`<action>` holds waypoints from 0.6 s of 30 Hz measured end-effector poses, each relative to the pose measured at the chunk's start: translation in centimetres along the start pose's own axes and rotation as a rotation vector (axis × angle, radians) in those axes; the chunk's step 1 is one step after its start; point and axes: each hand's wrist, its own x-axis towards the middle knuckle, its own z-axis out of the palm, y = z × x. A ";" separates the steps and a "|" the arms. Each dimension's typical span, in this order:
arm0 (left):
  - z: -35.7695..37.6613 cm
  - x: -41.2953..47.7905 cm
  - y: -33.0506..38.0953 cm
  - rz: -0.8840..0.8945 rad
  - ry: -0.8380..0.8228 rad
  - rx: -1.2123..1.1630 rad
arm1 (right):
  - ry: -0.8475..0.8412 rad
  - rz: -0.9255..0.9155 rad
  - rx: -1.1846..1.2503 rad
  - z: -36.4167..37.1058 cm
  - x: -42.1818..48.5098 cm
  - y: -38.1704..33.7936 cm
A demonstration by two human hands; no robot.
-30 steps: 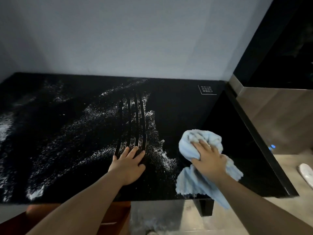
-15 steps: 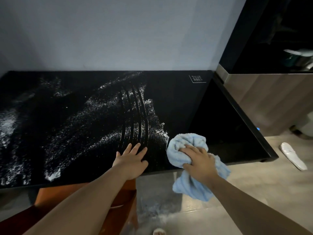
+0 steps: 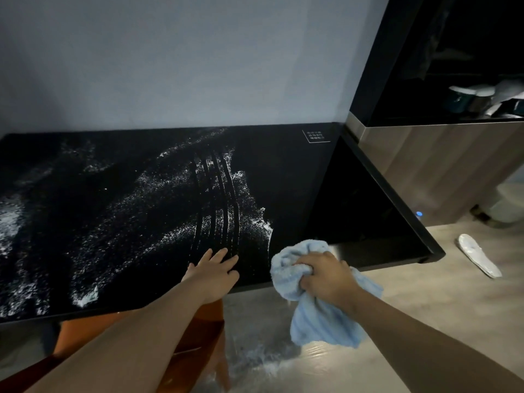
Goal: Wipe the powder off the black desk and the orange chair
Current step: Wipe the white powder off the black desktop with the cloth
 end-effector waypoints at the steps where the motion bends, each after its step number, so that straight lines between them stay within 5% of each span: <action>1: -0.1 0.0 -0.1 0.001 0.011 0.012 | 0.006 0.001 0.014 -0.5 0.0 -0.1; 8: -1.4 1.8 1.7 -0.014 0.169 0.050 | 0.362 -0.002 0.276 -3.0 2.7 1.2; 18: -5.2 7.7 3.9 -0.215 0.292 -0.075 | 0.500 -0.037 0.390 -10.1 13.3 5.0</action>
